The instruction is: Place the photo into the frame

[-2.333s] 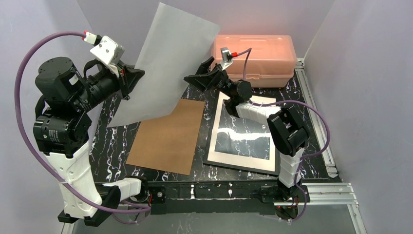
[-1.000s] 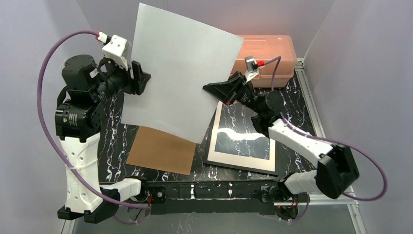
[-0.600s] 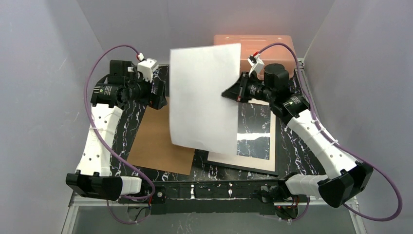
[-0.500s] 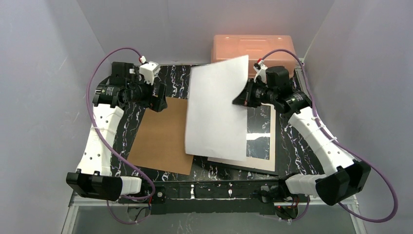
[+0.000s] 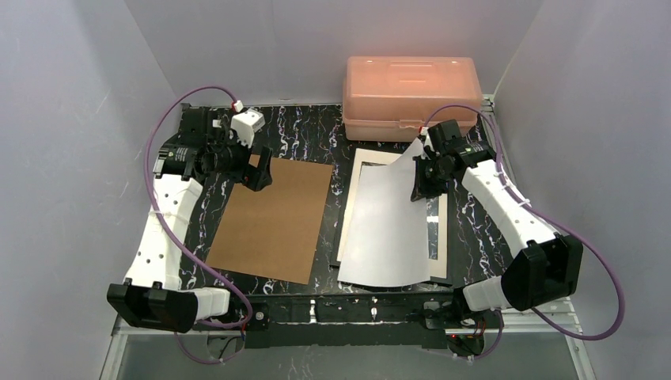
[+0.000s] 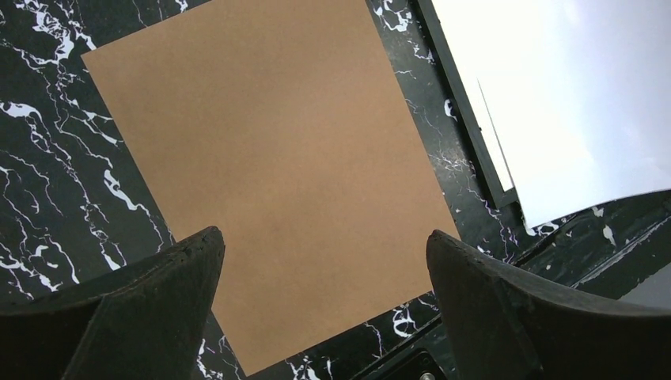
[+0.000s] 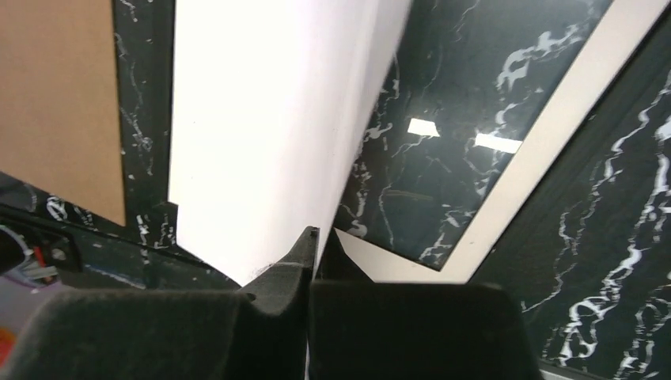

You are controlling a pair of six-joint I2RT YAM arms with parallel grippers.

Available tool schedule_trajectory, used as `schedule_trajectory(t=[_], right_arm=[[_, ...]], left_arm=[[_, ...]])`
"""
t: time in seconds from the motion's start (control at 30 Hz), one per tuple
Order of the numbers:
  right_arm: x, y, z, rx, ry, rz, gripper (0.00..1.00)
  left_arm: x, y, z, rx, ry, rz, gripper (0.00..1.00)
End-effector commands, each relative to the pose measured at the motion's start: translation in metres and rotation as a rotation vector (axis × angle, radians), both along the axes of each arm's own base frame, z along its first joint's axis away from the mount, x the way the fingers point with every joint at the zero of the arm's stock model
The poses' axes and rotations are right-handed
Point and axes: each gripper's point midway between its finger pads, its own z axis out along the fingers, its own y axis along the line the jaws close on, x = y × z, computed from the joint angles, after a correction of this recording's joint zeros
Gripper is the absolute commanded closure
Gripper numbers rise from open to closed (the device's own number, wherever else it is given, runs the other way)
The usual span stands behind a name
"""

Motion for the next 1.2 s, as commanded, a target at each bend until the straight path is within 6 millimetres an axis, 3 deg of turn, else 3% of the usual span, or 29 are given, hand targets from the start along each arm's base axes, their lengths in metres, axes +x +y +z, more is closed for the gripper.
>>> schedule_trajectory(t=[0.0, 0.13, 0.4, 0.67, 0.9, 1.17], right_arm=[[0.019, -0.017, 0.019, -0.1, -0.095, 0.022, 0.99], [0.03, -0.009, 0.025, -0.073, -0.137, 0.052, 0.99], [0.038, 0.008, 0.061, 0.042, -0.306, 0.094, 0.99], [0.007, 0.0, 0.03, 0.025, -0.135, 0.044, 0.99], [0.003, -0.012, 0.01, -0.055, -0.051, 0.027, 0.99], [0.01, 0.008, 0.075, 0.093, -0.26, 0.08, 0.99]], left_arm=[[-0.014, -0.005, 0.007, -0.025, -0.021, -0.046, 0.02], [-0.017, -0.007, 0.007, -0.034, -0.014, -0.052, 0.02], [-0.018, -0.006, 0.007, -0.029, -0.012, -0.056, 0.02], [-0.019, -0.01, 0.016, -0.053, -0.017, -0.063, 0.02], [-0.022, -0.012, 0.027, -0.071, -0.034, -0.064, 0.02], [-0.023, -0.012, 0.028, -0.067, -0.035, -0.07, 0.02]])
